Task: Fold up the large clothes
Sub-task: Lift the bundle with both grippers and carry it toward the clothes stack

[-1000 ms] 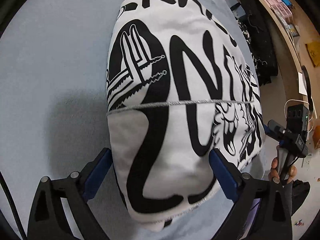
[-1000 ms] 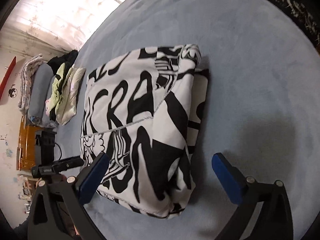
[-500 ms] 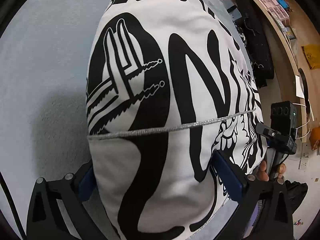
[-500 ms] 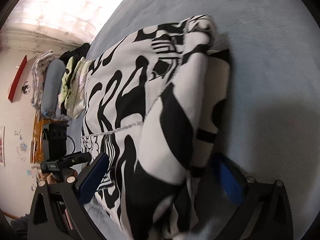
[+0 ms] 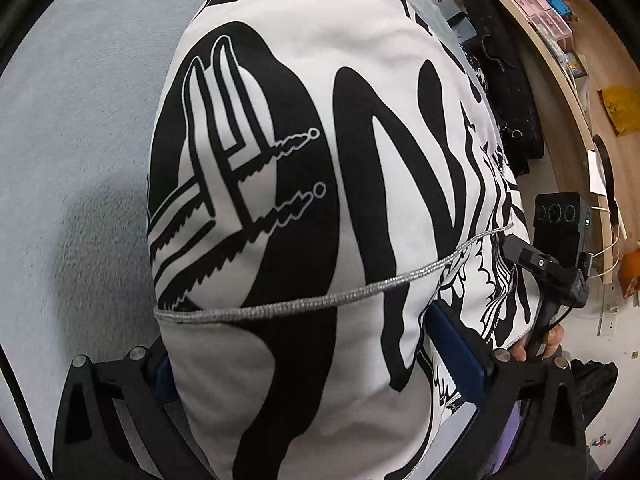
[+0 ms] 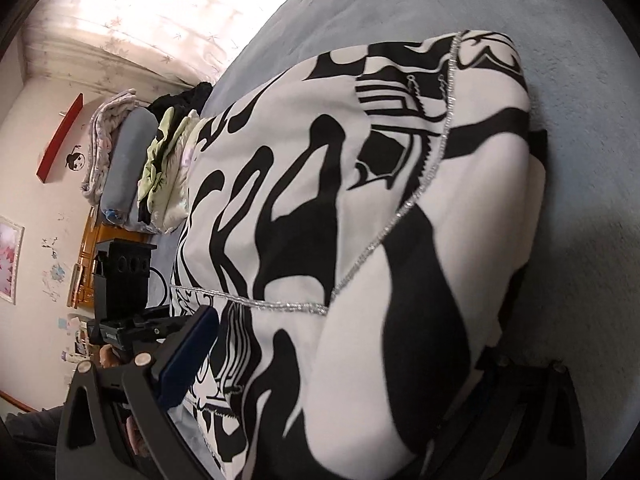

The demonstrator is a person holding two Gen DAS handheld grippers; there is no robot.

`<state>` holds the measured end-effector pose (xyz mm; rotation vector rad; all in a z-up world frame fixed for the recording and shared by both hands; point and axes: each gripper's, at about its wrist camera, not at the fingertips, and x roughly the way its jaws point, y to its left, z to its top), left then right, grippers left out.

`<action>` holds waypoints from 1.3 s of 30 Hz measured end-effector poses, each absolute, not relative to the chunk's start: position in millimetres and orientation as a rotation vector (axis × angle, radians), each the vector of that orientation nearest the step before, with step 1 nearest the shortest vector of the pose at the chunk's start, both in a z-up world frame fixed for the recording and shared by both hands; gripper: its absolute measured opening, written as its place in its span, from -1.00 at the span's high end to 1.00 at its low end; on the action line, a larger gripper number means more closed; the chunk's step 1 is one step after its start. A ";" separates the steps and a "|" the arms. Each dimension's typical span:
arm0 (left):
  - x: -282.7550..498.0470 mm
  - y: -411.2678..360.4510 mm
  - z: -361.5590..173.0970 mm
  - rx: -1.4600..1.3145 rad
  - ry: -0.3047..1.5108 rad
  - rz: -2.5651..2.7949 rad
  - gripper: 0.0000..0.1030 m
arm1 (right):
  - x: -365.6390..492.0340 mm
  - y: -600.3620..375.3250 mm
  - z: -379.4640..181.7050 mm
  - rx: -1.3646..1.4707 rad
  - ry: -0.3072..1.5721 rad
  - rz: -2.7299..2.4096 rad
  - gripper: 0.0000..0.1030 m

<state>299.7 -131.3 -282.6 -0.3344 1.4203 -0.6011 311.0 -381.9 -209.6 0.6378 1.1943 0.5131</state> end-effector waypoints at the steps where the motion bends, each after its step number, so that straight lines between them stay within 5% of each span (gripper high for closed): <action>1: 300.3 -133.3 -282.2 -0.330 1.422 -0.599 -0.99 | 310.9 -381.1 -209.4 0.638 1.192 0.506 -0.82; 6: 296.6 -143.6 -275.8 -0.288 1.393 -0.571 -0.93 | 308.9 -375.8 -205.8 0.645 1.187 0.459 -0.31; 9: 289.5 -148.3 -265.2 -0.239 1.348 -0.554 -0.70 | 305.4 -371.1 -196.1 0.624 1.172 0.450 -0.03; 14: 275.1 -161.3 -233.3 -0.124 1.245 -0.570 -0.13 | 298.4 -359.9 -178.0 0.568 1.142 0.416 0.17; 18: 263.4 -170.8 -213.8 -0.044 1.184 -0.564 -0.03 | 289.8 -349.3 -161.0 0.518 1.114 0.386 0.31; 32: 214.9 -97.3 -131.3 -0.071 1.117 -0.554 0.00 | 240.0 -259.6 -71.6 0.419 1.021 0.442 0.40; 39: 176.6 8.7 -77.7 -0.110 1.070 -0.496 0.00 | 229.2 -182.1 -19.1 0.362 0.962 0.550 0.41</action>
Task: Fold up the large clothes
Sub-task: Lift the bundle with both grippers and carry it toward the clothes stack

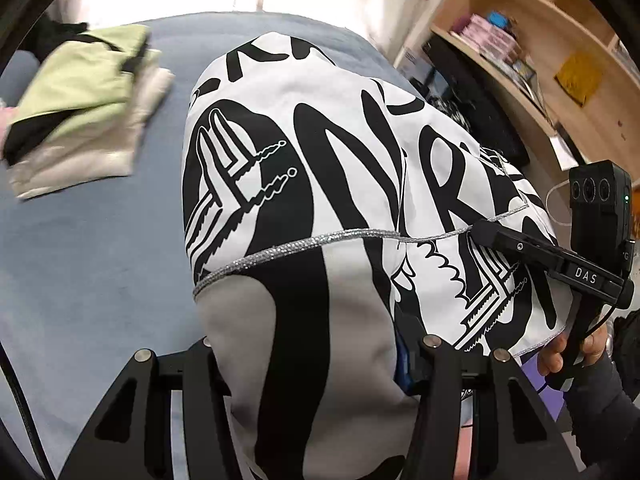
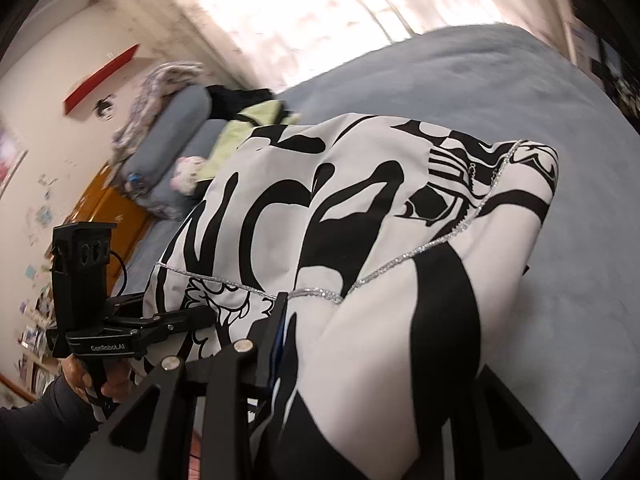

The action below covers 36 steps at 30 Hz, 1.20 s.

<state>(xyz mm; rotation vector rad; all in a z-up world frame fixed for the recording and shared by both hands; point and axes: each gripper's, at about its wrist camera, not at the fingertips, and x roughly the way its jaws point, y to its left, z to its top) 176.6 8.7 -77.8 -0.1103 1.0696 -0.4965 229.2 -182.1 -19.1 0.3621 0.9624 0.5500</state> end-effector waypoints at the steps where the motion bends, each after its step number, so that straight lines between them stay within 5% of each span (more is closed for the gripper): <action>1: 172.3 23.5 -70.8 -0.116 1.060 -0.485 0.00 | 228.7 -169.6 -12.3 0.358 0.953 0.568 0.41; 17: 186.5 194.0 -11.1 -0.148 0.997 -0.347 0.00 | 269.1 -6.8 35.6 0.303 0.906 0.717 0.40; 36: 389.8 303.7 24.3 -0.125 0.907 -0.275 -0.01 | 461.0 116.7 63.1 0.293 0.835 0.720 0.41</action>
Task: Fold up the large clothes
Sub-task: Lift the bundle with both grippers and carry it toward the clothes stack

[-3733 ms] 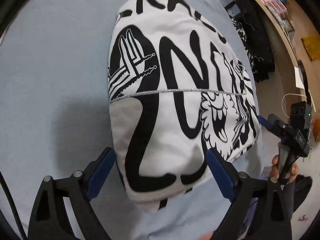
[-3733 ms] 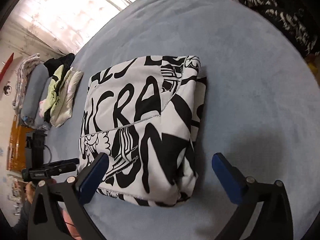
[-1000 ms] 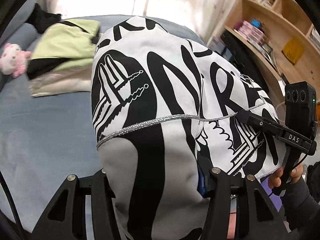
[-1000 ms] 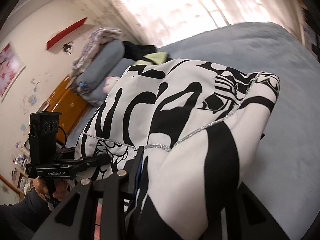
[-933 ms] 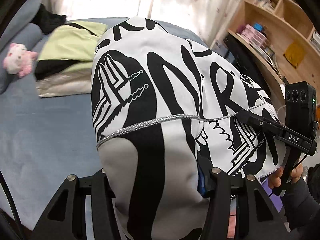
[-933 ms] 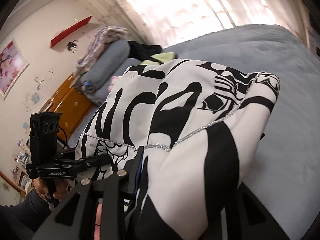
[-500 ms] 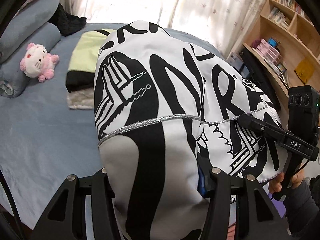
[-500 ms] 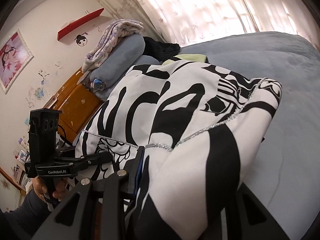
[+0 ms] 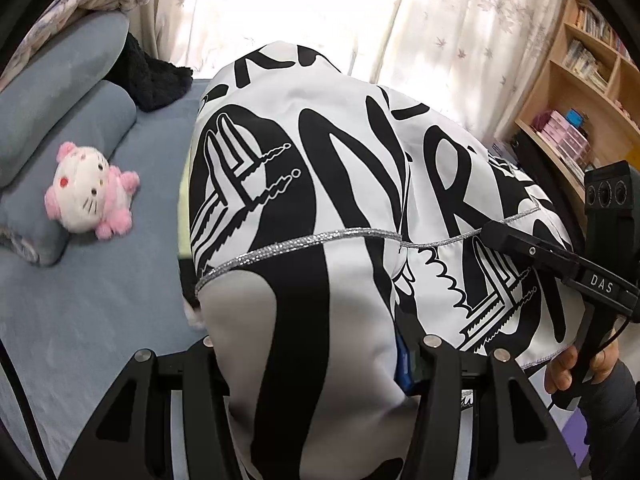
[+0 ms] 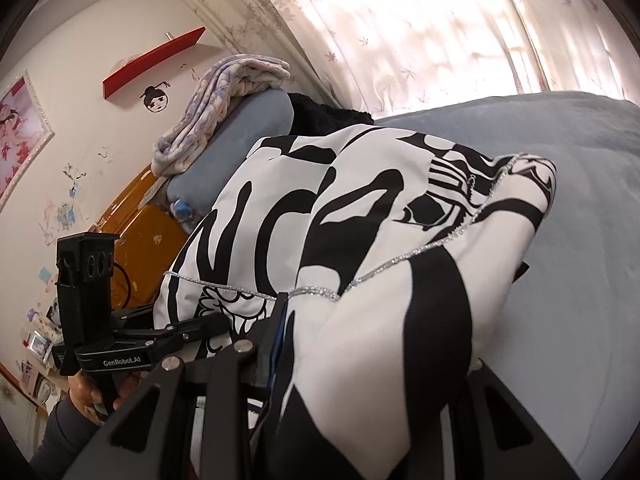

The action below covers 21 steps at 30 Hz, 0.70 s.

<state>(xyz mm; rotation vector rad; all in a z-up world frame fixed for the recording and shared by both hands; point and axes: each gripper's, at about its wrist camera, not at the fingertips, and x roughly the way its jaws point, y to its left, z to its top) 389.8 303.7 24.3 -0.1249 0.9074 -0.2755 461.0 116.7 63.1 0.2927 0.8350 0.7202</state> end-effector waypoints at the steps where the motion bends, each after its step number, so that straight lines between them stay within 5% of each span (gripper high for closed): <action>1: 403.3 310.5 24.0 -0.130 0.905 -0.276 -0.01 | 469.4 121.3 63.8 0.287 0.830 0.719 0.41; 14: 544.8 356.8 8.3 -0.075 0.884 -0.227 -0.01 | 588.7 168.4 32.2 0.324 0.789 0.696 0.40; 21: 602.4 376.7 -52.8 -0.131 0.975 -0.251 -0.05 | 637.6 173.0 -26.1 0.396 0.863 0.682 0.40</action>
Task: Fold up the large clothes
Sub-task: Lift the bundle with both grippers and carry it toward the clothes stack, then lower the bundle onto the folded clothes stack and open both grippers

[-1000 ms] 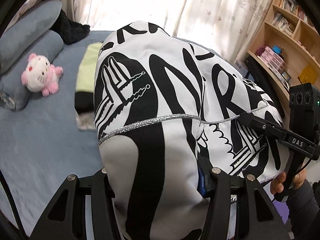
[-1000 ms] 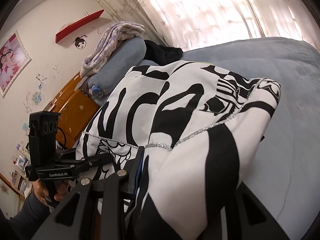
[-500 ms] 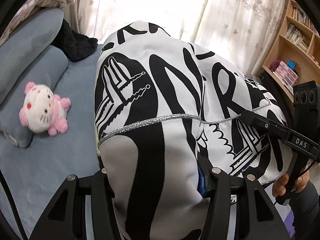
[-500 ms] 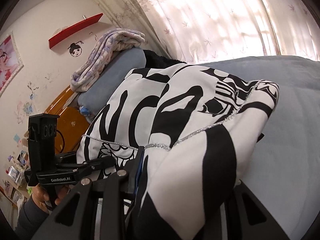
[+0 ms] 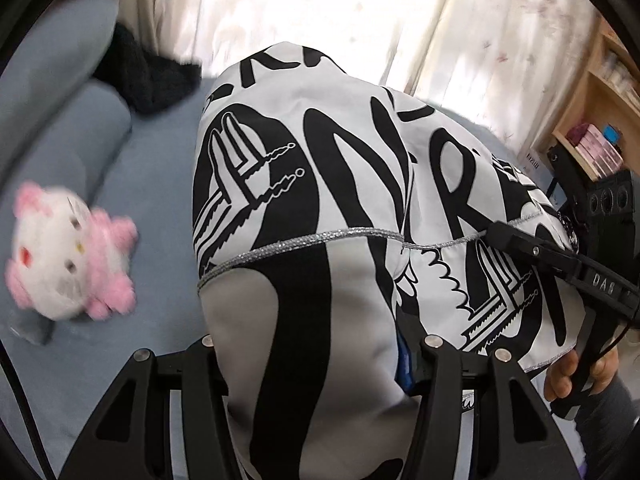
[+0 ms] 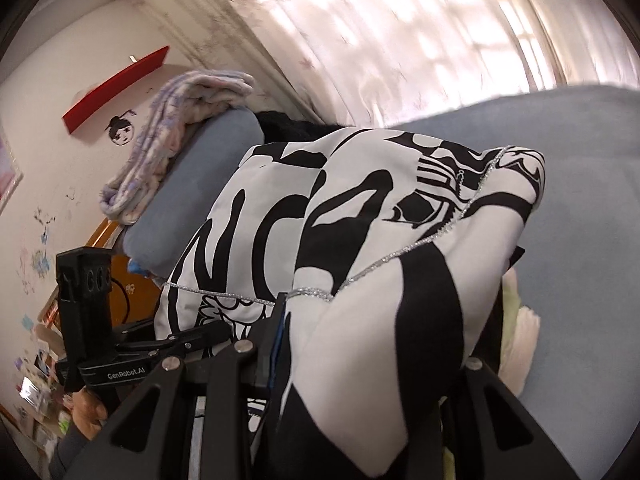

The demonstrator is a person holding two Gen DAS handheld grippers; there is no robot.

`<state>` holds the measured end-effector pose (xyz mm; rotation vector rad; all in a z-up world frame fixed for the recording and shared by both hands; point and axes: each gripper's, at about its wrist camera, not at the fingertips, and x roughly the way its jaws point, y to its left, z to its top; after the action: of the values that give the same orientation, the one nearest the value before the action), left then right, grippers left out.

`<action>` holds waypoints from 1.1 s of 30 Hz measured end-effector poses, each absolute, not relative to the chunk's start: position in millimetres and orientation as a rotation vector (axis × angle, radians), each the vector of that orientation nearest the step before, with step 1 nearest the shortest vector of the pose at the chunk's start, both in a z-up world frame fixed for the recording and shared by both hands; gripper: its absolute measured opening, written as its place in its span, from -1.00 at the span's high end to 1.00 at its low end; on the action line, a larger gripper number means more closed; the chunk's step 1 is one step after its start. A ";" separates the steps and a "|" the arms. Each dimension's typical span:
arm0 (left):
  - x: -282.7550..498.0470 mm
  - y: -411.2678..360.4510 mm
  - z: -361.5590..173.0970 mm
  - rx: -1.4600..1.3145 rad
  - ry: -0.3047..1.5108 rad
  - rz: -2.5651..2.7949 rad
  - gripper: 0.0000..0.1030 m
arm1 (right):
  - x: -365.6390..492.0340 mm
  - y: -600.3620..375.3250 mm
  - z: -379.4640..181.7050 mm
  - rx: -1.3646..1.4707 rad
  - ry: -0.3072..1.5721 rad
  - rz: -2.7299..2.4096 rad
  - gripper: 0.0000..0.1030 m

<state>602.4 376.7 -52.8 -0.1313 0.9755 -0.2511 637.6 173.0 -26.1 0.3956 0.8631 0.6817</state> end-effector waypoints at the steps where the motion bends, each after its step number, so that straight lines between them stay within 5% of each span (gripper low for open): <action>1: 606.5 378.5 -63.4 -0.132 0.997 -0.245 -0.11 | 640.9 172.2 -39.5 0.401 0.882 0.672 0.40; 16: 616.2 414.4 -139.3 -0.293 1.028 -0.300 -0.83 | 638.3 163.4 -106.7 0.393 0.901 0.650 0.15; 26: 596.7 396.4 -113.2 -0.142 0.973 -0.218 -0.86 | 630.1 159.2 -96.1 0.344 0.950 0.593 -0.30; 33: 578.8 406.7 -51.1 -0.097 0.825 -0.094 -0.71 | 628.0 126.3 -47.2 0.346 0.942 0.454 -0.31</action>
<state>578.8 406.7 -51.1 -0.0969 0.8254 -0.0936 628.0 126.3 -47.2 0.3457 0.9421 0.4544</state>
